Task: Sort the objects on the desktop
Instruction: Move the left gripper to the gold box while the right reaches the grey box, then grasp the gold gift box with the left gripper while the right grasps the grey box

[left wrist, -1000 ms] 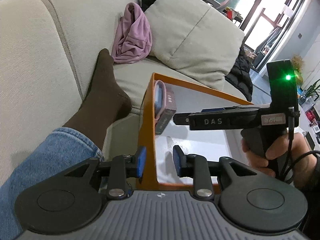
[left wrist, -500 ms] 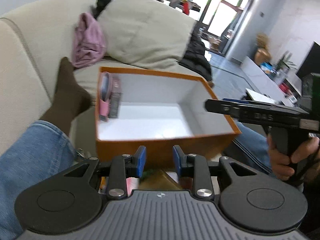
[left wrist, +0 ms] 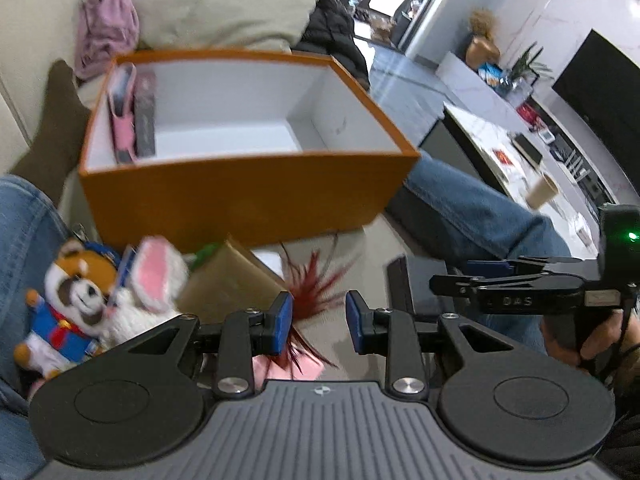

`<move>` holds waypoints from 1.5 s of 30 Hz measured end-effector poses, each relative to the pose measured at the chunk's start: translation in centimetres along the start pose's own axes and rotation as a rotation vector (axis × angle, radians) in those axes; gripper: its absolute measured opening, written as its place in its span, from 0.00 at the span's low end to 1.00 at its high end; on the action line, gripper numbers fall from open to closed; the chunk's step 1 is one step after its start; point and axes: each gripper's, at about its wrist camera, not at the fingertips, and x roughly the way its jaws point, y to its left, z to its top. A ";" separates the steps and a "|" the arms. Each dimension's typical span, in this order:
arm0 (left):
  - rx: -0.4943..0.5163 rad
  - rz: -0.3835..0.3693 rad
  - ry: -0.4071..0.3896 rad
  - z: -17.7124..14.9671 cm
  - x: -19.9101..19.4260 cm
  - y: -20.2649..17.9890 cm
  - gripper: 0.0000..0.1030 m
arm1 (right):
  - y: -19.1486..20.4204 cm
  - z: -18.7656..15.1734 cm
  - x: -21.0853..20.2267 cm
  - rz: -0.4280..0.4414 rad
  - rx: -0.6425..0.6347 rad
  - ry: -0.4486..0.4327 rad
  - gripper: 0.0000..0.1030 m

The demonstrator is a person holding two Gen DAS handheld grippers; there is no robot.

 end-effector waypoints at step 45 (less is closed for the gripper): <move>0.395 0.306 0.059 -0.8 4.7 -0.6 0.75 | 5.8 -2.7 7.7 -0.239 -0.697 0.247 0.88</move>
